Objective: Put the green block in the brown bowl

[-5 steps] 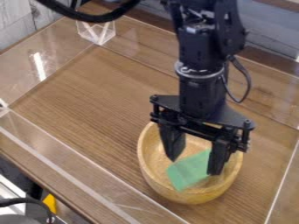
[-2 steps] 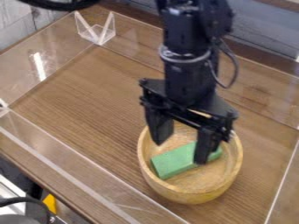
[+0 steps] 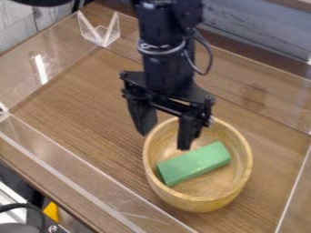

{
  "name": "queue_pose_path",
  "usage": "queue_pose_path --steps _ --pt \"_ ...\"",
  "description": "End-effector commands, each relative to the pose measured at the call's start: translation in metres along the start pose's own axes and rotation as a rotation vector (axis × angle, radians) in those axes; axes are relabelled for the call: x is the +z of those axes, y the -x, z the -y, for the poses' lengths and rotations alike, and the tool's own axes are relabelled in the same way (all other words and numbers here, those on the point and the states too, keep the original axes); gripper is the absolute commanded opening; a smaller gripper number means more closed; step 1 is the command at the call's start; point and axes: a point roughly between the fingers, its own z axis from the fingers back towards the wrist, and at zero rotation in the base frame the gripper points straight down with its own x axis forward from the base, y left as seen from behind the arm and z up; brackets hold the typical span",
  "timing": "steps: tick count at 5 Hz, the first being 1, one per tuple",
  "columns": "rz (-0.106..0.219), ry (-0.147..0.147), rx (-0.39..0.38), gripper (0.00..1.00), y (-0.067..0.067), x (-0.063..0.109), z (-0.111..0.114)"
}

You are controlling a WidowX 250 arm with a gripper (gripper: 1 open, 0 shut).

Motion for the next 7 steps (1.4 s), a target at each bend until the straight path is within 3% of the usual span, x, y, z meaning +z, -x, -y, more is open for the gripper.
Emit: queue_pose_path --steps 1,3,4,5,7 --pt "0.056 -0.014 0.056 1.0 -0.0147 0.0046 -0.0086" --pt "0.071 -0.031 -0.024 1.0 -0.0143 -0.0007 -0.018" --pt "0.074 -0.037 -0.092 0.0 -0.0182 -0.004 -0.0168" --pt "0.073 -0.04 -0.152 1.0 -0.0213 -0.0016 -0.0175" --pt "0.081 -0.047 -0.173 1.0 -0.0167 -0.0051 -0.014"
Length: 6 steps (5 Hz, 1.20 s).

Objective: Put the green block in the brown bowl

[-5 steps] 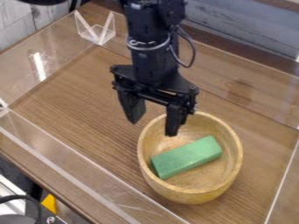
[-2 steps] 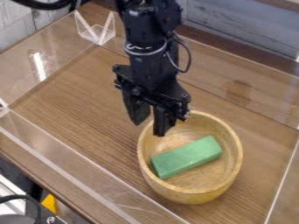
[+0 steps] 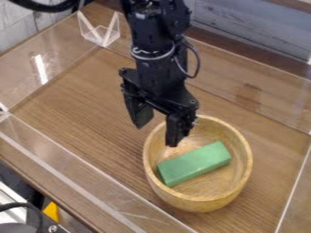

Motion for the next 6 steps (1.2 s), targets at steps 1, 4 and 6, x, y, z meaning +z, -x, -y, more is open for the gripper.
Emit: queue_pose_path --steps 1,4,6 --pt "0.047 -0.014 -0.019 1.0 -0.016 0.0 0.01" --pt "0.069 -0.021 -0.013 1.0 -0.02 -0.005 0.01" --pt "0.09 -0.025 0.074 1.0 -0.033 0.017 0.008"
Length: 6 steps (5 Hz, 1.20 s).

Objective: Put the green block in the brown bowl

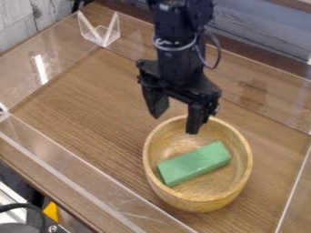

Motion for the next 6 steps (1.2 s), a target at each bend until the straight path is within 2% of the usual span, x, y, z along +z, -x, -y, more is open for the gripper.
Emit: queue_pose_path --steps 1,2,3,5,6 --pt "0.065 -0.015 0.033 0.0 -0.02 0.013 0.002" --pt "0.066 -0.027 0.071 1.0 -0.019 0.016 -0.011" --pt "0.068 -0.039 0.105 1.0 -0.02 0.018 -0.025" --pt "0.117 -0.04 0.001 1.0 -0.029 0.055 -0.021" --pt "0.161 -0.062 0.028 1.0 -0.046 0.067 -0.048"
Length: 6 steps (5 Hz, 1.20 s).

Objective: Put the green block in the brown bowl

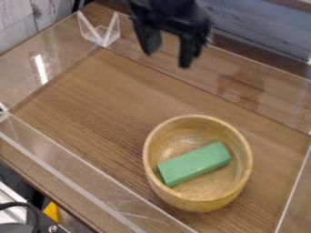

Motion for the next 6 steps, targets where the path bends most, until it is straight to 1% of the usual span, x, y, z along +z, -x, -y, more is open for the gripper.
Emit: queue_pose_path --steps 1,2,3,4,5,6 --pt "0.099 -0.021 0.017 1.0 -0.041 0.013 -0.021" --pt "0.119 -0.035 0.07 1.0 -0.059 0.0 -0.025" --pt "0.112 -0.044 0.127 0.0 -0.065 -0.016 -0.022" --pt "0.093 -0.053 0.162 0.0 -0.066 -0.034 -0.03" --pt "0.083 -0.066 0.199 0.0 -0.069 -0.048 -0.043" --pt "0.077 -0.062 0.172 0.0 -0.077 -0.051 -0.04"
